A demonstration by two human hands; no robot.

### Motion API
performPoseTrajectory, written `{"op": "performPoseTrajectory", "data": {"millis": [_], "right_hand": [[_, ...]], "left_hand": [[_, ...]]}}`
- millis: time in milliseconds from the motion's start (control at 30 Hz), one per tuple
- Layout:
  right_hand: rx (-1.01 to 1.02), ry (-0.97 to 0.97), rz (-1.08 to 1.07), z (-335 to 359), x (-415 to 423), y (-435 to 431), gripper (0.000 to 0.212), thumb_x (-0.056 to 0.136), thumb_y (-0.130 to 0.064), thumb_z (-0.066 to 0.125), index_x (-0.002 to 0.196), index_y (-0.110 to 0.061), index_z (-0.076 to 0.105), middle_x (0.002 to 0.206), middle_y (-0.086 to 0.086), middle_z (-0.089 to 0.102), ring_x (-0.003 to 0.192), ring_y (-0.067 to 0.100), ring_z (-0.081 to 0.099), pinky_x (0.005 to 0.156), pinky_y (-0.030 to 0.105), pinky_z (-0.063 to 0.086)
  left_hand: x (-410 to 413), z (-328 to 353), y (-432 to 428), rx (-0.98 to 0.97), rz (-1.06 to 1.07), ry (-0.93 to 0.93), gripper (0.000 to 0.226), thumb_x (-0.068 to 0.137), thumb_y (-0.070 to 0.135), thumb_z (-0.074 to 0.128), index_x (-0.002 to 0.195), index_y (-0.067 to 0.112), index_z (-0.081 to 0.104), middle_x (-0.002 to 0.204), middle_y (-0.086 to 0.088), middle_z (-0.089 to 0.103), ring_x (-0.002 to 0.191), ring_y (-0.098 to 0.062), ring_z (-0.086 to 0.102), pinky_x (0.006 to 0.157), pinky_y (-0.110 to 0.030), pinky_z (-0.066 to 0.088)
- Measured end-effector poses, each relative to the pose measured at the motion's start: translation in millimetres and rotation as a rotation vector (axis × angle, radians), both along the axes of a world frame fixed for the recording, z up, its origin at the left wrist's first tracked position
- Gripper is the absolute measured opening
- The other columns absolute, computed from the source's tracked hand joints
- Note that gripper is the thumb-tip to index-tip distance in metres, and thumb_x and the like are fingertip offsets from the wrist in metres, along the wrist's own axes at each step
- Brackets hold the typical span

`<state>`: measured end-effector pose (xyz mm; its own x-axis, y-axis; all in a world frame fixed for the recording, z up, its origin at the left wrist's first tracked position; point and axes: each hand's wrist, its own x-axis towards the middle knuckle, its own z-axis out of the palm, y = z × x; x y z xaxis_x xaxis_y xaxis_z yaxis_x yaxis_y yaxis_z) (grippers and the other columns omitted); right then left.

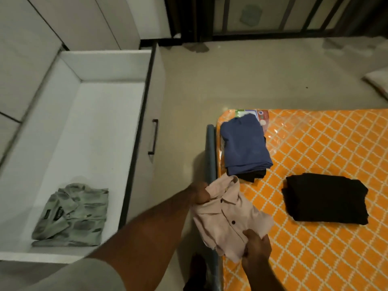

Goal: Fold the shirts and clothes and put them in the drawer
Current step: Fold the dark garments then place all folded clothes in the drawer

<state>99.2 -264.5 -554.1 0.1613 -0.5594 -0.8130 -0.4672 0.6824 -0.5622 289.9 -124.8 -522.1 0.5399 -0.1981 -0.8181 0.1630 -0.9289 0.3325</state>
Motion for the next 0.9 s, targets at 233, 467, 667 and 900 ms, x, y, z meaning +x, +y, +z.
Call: {"op": "performPoseTrajectory", "data": {"millis": [233,467,667,900], "right_hand": [[-0.228,-0.101,0.334,78,63,60,0.051,0.089,0.004,0.061,0.138,-0.013,0.06,0.126,0.013,0.064,0.109,0.041,0.06,0.097,0.054,0.052],[-0.554,-0.188,0.649,94,150,124,0.041,0.095,-0.042,0.056,0.13,-0.023,0.065,0.124,0.01,0.067,0.115,0.038,0.062,0.101,0.053,0.05],[-0.508,-0.414,0.759,183,229,211,0.019,0.102,-0.023,0.058,0.119,-0.025,0.066,0.108,0.003,0.068,0.1,0.024,0.063,0.095,0.042,0.051],[-0.539,-0.375,0.915,153,280,340,0.037,0.099,-0.022,0.064,0.135,-0.015,0.059,0.127,0.007,0.065,0.118,0.03,0.06,0.104,0.043,0.049]], "left_hand": [[16,87,91,0.081,0.069,-0.145,0.05,0.098,0.027,0.058,0.142,0.004,0.049,0.147,-0.02,0.051,0.133,-0.035,0.052,0.105,-0.037,0.045],[65,169,186,0.012,0.208,-0.3,0.045,0.097,0.023,0.058,0.138,0.004,0.054,0.14,-0.019,0.057,0.125,-0.034,0.057,0.096,-0.034,0.048],[111,202,300,0.041,0.333,-0.395,0.051,0.092,0.015,0.063,0.139,0.0,0.051,0.142,-0.021,0.054,0.128,-0.035,0.055,0.095,-0.034,0.048],[142,157,448,0.157,0.463,-0.418,0.049,0.087,0.019,0.071,0.132,0.004,0.059,0.134,-0.018,0.062,0.119,-0.036,0.061,0.097,-0.039,0.054]]}}
